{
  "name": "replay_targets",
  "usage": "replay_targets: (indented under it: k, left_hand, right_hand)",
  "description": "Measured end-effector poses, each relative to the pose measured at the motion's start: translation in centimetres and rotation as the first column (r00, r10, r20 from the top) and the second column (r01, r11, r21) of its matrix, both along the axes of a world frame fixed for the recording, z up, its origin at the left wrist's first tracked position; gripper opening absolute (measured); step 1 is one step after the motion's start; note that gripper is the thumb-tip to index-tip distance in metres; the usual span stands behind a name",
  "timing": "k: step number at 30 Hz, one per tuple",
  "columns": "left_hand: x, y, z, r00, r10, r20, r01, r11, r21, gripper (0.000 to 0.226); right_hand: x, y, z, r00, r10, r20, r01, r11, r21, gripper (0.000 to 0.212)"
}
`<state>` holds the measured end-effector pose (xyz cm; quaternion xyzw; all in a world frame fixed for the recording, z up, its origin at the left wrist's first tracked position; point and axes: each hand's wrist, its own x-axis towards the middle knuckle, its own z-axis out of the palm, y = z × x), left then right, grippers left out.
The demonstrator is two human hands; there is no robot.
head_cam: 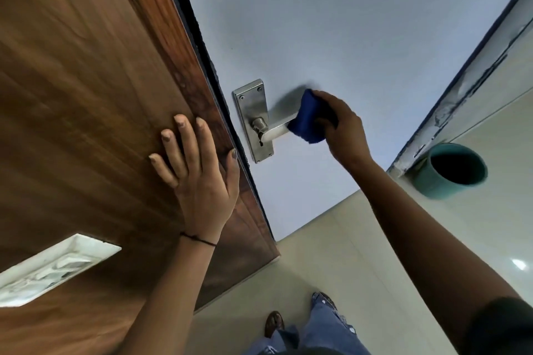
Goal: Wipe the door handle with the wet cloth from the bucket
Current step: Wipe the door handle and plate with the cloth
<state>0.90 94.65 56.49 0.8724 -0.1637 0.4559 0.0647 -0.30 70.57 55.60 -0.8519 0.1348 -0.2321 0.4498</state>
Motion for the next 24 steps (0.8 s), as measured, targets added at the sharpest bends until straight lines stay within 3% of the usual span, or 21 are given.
replay_targets:
  k: [3,6,10,12,14,16,19,24]
  left_hand:
    - [0.0,0.0,0.1,1.0,0.0,-0.002,0.0,1.0,0.029,0.083]
    - [0.0,-0.1,0.1,1.0,-0.003,0.002,0.003,0.999,0.042,0.083]
    - [0.1,-0.1,0.1,1.0,-0.002,0.018,0.001,0.999,0.046,0.082]
    - [0.1,-0.2,0.0,1.0,-0.001,0.023,-0.001,0.999,0.052,0.082]
    - [0.0,-0.2,0.1,1.0,0.005,0.024,-0.007,0.998,0.057,0.081]
    - [0.0,-0.1,0.2,1.0,0.003,0.023,-0.005,0.998,0.059,0.076]
    - [0.0,0.0,0.3,1.0,-0.008,0.017,0.007,0.998,0.061,0.071]
    - [-0.1,0.2,0.4,1.0,-0.013,0.014,0.012,0.997,0.081,0.076]
  right_hand:
    - [0.1,1.8,0.1,0.992,-0.122,-0.044,0.13,0.943,0.305,0.052]
    - [0.5,3.8,0.3,0.98,-0.195,-0.049,0.185,0.782,0.596,0.045]
    - [0.9,5.5,-0.3,0.966,-0.25,-0.057,0.184,0.519,0.835,0.04]
    - [0.8,7.0,-0.4,0.976,-0.212,-0.051,0.127,0.362,0.923,0.035]
    - [0.7,9.3,-0.4,0.989,-0.144,-0.02,0.06,0.276,0.959,0.028]
    - [0.3,11.6,-0.5,0.997,-0.075,0.002,0.015,0.225,0.974,0.028]
    - [-0.1,12.2,0.0,1.0,-0.006,0.008,-0.007,0.232,0.973,0.024]
    - [0.6,7.8,0.7,0.979,-0.206,0.001,0.054,0.26,0.964,0.024]
